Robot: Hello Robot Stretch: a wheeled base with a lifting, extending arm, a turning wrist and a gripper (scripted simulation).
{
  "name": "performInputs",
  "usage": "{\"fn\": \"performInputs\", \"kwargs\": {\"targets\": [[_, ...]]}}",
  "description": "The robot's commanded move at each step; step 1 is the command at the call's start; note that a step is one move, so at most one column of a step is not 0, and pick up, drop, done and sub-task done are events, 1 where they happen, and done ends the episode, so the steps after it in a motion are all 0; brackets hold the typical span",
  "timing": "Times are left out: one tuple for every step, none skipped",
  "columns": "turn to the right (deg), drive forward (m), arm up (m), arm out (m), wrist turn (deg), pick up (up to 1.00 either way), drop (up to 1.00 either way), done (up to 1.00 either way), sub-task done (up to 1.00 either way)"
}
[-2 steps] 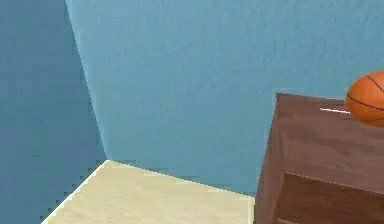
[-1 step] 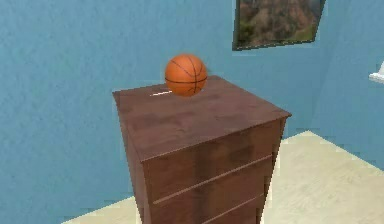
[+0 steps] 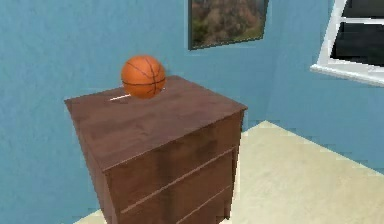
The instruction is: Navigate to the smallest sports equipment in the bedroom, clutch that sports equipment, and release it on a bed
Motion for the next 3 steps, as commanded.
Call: {"fn": "performInputs", "kwargs": {"targets": [[0.0, 0.45, 0.00, 0.00, 0.0, 0.00, 0.00, 0.00, 0.00], [-45.0, 0.00, 0.00, 0.00, 0.0, 0.00, 0.00, 0.00, 0.00], [-45.0, 0.00, 0.00, 0.00, 0.0, 0.00, 0.00, 0.00, 0.00]]}}
